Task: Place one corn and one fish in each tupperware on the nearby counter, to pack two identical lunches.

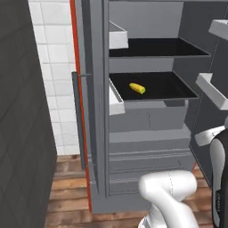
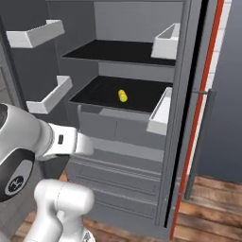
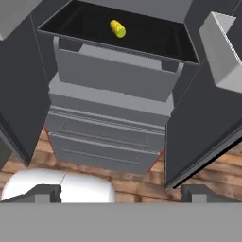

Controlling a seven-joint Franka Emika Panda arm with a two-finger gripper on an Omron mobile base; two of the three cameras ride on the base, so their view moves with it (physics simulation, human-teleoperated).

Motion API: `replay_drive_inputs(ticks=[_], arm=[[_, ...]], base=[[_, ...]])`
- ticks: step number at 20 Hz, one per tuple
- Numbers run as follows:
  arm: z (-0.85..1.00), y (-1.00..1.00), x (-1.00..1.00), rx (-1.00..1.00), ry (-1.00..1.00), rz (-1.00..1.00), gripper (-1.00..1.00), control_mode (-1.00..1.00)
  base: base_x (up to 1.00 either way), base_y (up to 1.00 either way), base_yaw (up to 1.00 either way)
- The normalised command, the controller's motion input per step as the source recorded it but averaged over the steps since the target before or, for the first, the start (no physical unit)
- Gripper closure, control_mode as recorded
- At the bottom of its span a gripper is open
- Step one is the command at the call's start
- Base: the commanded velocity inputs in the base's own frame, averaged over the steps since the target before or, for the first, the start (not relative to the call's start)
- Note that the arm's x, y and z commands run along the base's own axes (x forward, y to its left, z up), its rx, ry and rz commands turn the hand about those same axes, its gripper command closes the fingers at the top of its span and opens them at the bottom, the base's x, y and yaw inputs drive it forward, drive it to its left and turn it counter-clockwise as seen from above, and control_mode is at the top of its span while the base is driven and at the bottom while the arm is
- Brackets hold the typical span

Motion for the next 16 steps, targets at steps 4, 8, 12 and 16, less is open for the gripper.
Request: replay_drive_inputs(ticks=[4, 8, 12, 16], arm=[[0.00, 0.00, 0.00, 0.00, 0.00, 0.00, -1.00, 1.00], [0.00, 0.00, 0.00, 0.00, 0.00, 0.00, -1.00, 1.00], [0.00, 0.00, 0.00, 0.00, 0.00, 0.00, -1.00, 1.00], [0.00, 0.00, 0.00, 0.00, 0.00, 0.00, -1.00, 1.00]], base=[[0.39, 0.01, -0.25], [0.49, 0.03, -0.02], [0.37, 0.00, 0.00], [0.40, 0.01, 0.00]])
